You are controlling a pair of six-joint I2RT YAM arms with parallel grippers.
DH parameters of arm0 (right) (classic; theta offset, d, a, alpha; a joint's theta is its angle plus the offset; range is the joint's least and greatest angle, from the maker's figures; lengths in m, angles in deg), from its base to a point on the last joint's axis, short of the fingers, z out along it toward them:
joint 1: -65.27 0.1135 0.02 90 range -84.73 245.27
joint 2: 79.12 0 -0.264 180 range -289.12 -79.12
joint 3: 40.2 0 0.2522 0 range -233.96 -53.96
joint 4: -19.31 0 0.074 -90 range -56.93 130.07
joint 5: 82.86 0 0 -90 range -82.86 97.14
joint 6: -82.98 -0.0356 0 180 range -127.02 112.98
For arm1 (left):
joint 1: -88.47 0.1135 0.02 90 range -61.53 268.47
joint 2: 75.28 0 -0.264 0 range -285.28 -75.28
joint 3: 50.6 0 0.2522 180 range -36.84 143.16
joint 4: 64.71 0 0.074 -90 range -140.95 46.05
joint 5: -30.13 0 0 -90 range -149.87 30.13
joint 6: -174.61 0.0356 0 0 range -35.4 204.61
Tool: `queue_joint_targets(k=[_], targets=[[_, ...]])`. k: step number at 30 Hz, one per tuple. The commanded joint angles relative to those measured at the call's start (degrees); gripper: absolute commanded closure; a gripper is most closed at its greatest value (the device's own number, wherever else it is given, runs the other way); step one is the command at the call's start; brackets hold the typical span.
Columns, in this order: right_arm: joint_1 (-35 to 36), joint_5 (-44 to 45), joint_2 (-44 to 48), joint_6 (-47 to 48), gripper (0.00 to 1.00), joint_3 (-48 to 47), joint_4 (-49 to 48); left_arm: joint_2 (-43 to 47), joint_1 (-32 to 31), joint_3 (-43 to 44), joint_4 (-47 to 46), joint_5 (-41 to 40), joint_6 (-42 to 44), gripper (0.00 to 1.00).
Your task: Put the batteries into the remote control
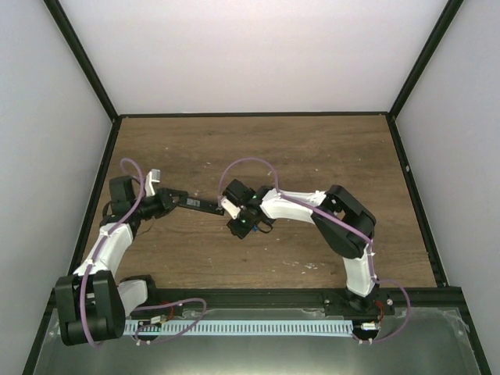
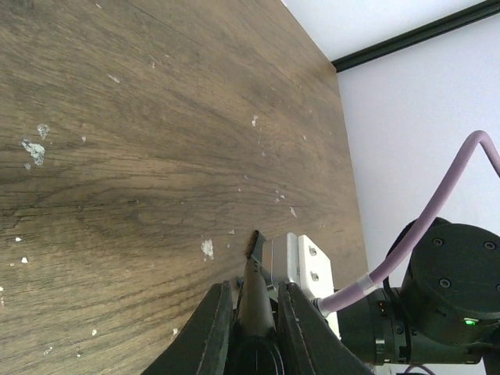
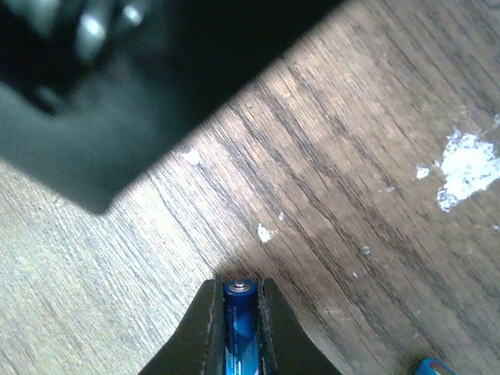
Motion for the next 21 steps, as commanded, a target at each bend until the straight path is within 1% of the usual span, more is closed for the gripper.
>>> queue_joint_targets(k=[1, 6, 9, 15, 18, 21], targets=[[-0.54, -0.68, 0.76, -0.71, 0.96, 3.34, 0.09, 0.55, 0.61, 1.85, 0.22, 1.71, 0.95, 1.00], [-1.88, -1.54, 4.36, -0.73, 0.98, 4.23, -0.61, -0.58, 0.72, 2.47, 0.15, 2.44, 1.04, 1.00], [-2.75, -2.41, 9.21, -0.47, 0.99, 5.63, -3.35, -1.44, 0.75, 2.72, -0.58, 4.10, 0.81, 1.00], [-5.11, -6.98, 18.99, 1.62, 0.99, 6.91, -9.25, -2.06, 0.84, 3.25, -1.55, 8.49, 0.16, 1.00], [-5.56, -9.28, 21.92, 3.00, 0.99, 6.08, -11.16, -2.14, 0.83, 3.70, -1.86, 10.91, -0.31, 1.00], [-5.85, -12.04, 23.66, 4.15, 0.99, 4.90, -13.83, -2.29, 0.80, 3.69, -3.86, 14.97, -2.13, 1.00]])
